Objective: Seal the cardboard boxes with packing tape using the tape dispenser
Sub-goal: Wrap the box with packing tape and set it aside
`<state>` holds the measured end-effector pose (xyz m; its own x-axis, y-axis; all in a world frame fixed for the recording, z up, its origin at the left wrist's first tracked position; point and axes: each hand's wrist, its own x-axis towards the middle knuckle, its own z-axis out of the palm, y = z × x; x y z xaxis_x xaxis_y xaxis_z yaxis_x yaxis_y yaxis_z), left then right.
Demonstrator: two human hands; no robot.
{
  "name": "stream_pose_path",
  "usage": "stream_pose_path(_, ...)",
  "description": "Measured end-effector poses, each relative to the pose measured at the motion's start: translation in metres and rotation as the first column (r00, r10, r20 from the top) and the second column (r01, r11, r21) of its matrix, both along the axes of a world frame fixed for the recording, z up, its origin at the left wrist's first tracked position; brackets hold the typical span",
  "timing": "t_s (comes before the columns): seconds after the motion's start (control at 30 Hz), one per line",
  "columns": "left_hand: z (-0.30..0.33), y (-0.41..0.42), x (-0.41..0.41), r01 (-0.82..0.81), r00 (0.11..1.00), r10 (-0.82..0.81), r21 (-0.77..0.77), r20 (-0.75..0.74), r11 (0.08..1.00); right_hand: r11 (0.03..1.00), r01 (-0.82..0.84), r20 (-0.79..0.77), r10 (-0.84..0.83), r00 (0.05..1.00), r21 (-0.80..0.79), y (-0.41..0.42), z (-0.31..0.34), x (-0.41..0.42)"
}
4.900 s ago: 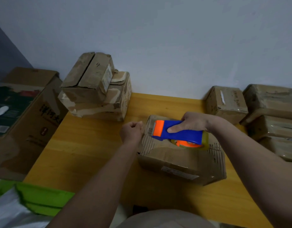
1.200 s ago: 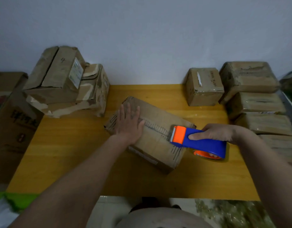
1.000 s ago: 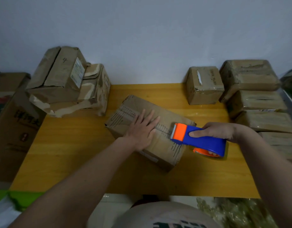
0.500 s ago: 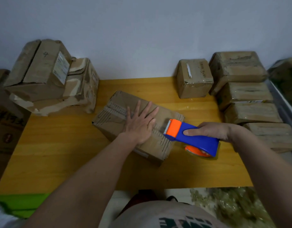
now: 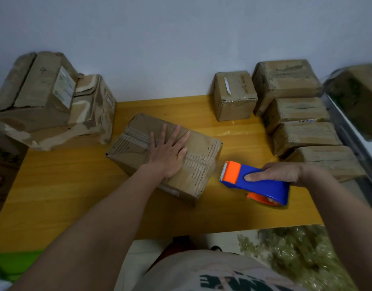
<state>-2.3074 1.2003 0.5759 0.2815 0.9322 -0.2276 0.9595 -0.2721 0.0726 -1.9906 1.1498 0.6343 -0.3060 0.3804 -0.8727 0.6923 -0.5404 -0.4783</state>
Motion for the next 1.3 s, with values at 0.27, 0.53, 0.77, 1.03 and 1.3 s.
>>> stream_pose_path(0.27, -0.001, -0.038, 0.060, 0.085, 0.994, -0.086, 0.014, 0.064, 0.996, 0.998, -0.053, 0.081, 0.049, 0.996, 0.043, 0.005, -0.005, -0.007)
stream_pose_path(0.53, -0.003, -0.037, 0.063, 0.080, 0.997, -0.080, 0.006, -0.002, 0.997, 0.998, 0.056, -0.034, -0.057, 0.998, -0.027, -0.009, -0.015, 0.008)
stream_pose_path(0.77, -0.003, -0.038, 0.065, 0.075, 0.997, -0.075, -0.001, -0.025, 0.997, 0.993, 0.118, -0.117, -0.121, 0.986, -0.025, -0.026, -0.020, 0.022)
stream_pose_path(1.03, -0.001, -0.045, 0.075, 0.065, 0.998, -0.065, 0.014, 0.001, 0.998, 1.000, -0.013, 0.159, 0.012, 0.987, 0.005, -0.004, -0.001, -0.009)
stream_pose_path(1.3, 0.000, -0.047, 0.084, -0.055, 0.998, 0.055, 0.004, 0.025, 0.998, 0.879, -0.449, 0.747, 0.189, 0.638, 0.161, 0.008, -0.001, -0.041)
